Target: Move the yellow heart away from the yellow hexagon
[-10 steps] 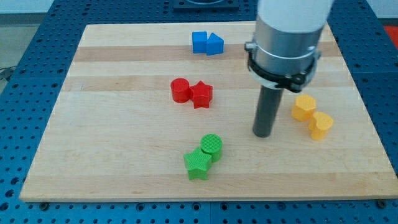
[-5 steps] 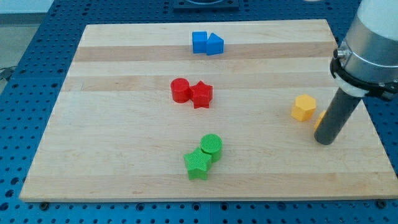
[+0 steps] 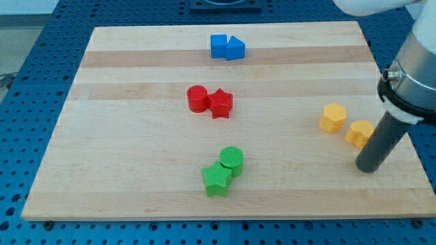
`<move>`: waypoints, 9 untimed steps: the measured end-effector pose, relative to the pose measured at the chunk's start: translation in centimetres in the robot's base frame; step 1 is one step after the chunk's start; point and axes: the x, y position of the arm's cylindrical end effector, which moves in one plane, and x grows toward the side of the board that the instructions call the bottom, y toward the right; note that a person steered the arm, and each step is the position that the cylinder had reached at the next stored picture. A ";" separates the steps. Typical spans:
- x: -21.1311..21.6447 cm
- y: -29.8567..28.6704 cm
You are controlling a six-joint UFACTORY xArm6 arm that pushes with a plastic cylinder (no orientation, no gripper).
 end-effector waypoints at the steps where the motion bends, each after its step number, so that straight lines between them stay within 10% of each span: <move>1: -2.7 0.0; 4: -7.0 -0.1; 7: -0.4 -0.1; 9: -5.7 1.5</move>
